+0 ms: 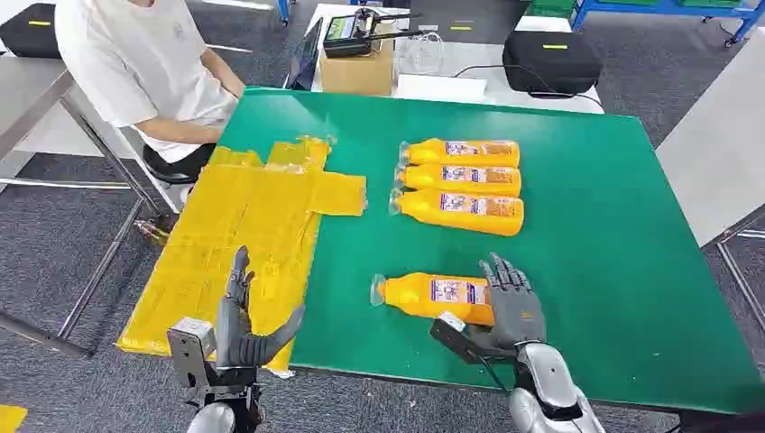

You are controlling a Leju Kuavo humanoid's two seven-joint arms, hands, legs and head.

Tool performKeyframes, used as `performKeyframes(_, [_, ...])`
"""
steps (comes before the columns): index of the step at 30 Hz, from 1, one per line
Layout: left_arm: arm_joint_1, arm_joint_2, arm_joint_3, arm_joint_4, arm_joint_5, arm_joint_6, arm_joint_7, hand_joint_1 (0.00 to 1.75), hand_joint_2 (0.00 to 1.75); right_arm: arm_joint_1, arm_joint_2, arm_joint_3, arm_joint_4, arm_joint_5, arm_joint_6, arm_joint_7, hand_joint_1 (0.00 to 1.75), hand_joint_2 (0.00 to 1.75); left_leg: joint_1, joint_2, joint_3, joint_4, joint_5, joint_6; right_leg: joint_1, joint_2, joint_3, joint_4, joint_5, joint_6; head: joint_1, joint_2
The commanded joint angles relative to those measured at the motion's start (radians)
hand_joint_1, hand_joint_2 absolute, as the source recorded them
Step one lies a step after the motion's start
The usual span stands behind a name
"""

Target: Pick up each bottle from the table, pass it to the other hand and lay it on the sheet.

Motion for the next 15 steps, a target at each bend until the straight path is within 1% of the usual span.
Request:
performKeyframes(1, [-0.026,-0.003,0.025,0.040,0.005,-0.016,0.013,0.00,1.75,-0.070,-0.024,0.039,0.095,-0.053,0.075,-0.002,0.00,1.75,0.000,0.001,0.003,-0.003,0.000,0.003,0.001,0.002,0.002,-0.002,0.001,-0.005,0.000,0.000])
performKeyframes(3, [-0.031,-0.003,0.025,0.047,0.010,-0.019,0.016,0.00,1.75,-0.084,-0.031,0.045,0.121,-0.070,0.098,-0.002,0.00,1.75,0.000,0.000,0.002,-0.001,0.000,0.002,0.000,0.001,0.001,-0.001,0.000,-0.003,0.000,0.000])
performKeyframes(4, [-0.033,-0.003,0.026,0.051,0.011,-0.020,0.017,0.00,1.75,-0.093,-0.029,0.040,0.142,-0.083,0.110,0.007,0.00,1.75,0.000,0.000,0.003,-0.003,0.000,0.003,0.001,0.001,0.003,-0.003,0.001,-0.005,0.000,0.000])
performKeyframes(6, [-0.034,-0.003,0.026,0.053,0.011,-0.020,0.017,0.00,1.75,-0.096,-0.030,0.040,0.150,-0.086,0.112,0.008,0.00,1.75,0.000,0.000,0.002,-0.001,0.000,0.002,0.001,0.001,0.001,-0.001,0.000,-0.003,0.000,0.000])
performKeyframes(7, [-0.035,-0.002,0.025,0.055,0.012,-0.023,0.018,0.00,1.75,-0.105,-0.030,0.041,0.169,-0.094,0.127,0.017,0.00,1.75,0.000,0.001,0.003,-0.003,0.000,0.003,0.001,0.001,0.002,-0.003,0.001,-0.004,0.000,0.000])
performKeyframes(10, [-0.041,0.001,0.020,0.065,0.013,-0.028,0.020,0.00,1.75,-0.120,-0.032,0.029,0.216,-0.122,0.157,0.030,0.00,1.75,0.000,-0.001,0.004,-0.003,0.001,0.003,0.001,0.000,0.003,-0.003,0.001,-0.004,0.000,0.000])
performKeyframes(14, [-0.043,0.000,0.020,0.069,0.013,-0.027,0.020,0.00,1.75,-0.125,-0.031,0.028,0.230,-0.126,0.159,0.029,0.00,1.75,0.000,0.000,0.003,-0.002,0.000,0.002,0.001,0.000,0.002,-0.002,0.001,-0.003,0.000,0.000])
performKeyframes(15, [-0.043,0.000,0.020,0.069,0.013,-0.027,0.020,0.00,1.75,-0.125,-0.031,0.028,0.230,-0.126,0.159,0.029,0.00,1.75,0.000,-0.001,0.004,-0.003,0.001,0.003,0.001,-0.001,0.004,-0.004,0.001,-0.005,0.000,0.000])
